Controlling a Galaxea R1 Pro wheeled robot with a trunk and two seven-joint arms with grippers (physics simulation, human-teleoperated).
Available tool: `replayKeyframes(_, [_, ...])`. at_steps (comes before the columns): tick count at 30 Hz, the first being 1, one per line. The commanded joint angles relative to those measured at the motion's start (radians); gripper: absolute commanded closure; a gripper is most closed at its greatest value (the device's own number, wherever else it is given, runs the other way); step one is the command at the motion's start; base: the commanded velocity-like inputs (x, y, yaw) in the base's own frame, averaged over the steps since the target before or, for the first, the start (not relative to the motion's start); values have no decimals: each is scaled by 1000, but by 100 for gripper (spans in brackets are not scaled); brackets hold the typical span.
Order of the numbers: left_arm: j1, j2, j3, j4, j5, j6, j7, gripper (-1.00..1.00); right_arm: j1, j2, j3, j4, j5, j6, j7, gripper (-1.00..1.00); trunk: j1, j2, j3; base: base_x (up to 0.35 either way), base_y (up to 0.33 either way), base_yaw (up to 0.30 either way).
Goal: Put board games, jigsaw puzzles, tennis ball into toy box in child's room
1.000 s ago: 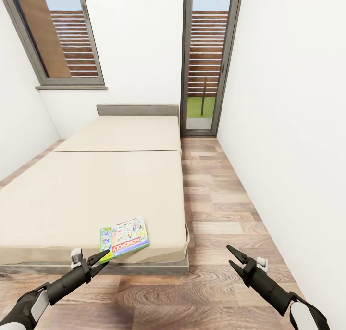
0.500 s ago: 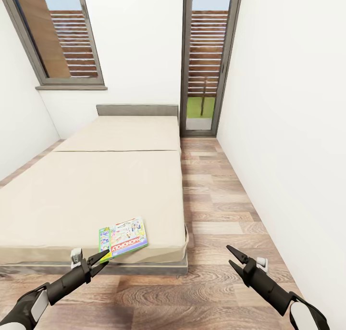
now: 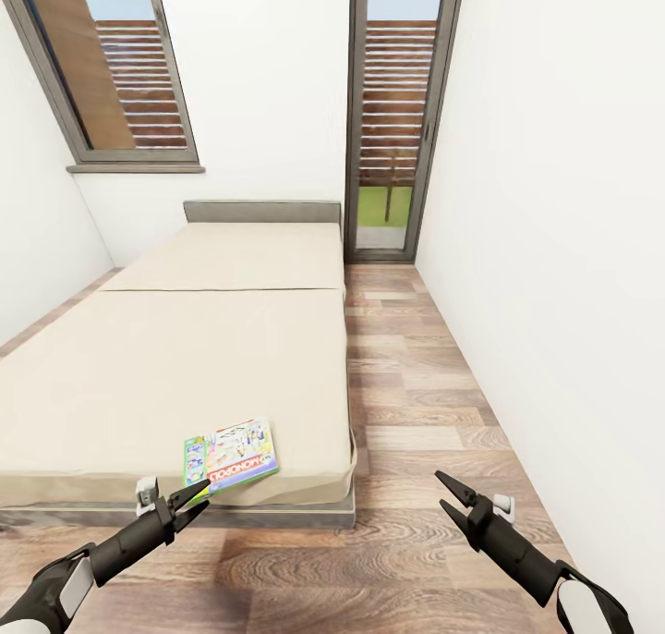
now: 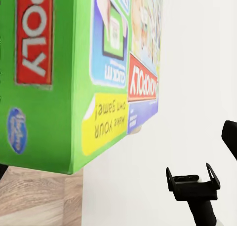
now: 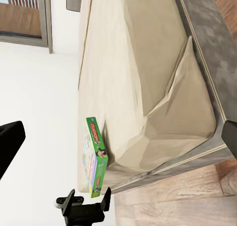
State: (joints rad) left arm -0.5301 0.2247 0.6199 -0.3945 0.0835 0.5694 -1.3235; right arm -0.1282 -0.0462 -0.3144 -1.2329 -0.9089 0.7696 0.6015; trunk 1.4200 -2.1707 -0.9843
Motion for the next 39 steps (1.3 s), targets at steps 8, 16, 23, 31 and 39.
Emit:
replayKeyframes(8, [-1, 0, 3, 0, -1, 10, -3, -100, -1, 0, -2, 1, -2, 7, 1, -100, 0, 0, -1, 0, -3, 0])
replayKeyframes(16, [-1, 0, 3, 0, -1, 10, -3, -100, -1, 0, -2, 2, -2, 7, 1, -100, 0, 0, -1, 40, 0, 0])
replayKeyframes(23, [-1, 0, 3, 0, -1, 10, -3, -100, -1, 0, -3, 2, -2, 7, 1, -100, 0, 0, -1, 120, 0, 0])
replayKeyframes(31, [-1, 0, 3, 0, -1, 9, -3, -100, -1, 0, -3, 2, -2, 7, 1, -100, 0, 0, -1, 26, 0, 0])
replayKeyframes(39, [-1, -1, 3, 0, -1, 9, -3, -100, -1, 0, -4, 2, -2, 7, 1, -100, 0, 0, -1, 4, 0, 0])
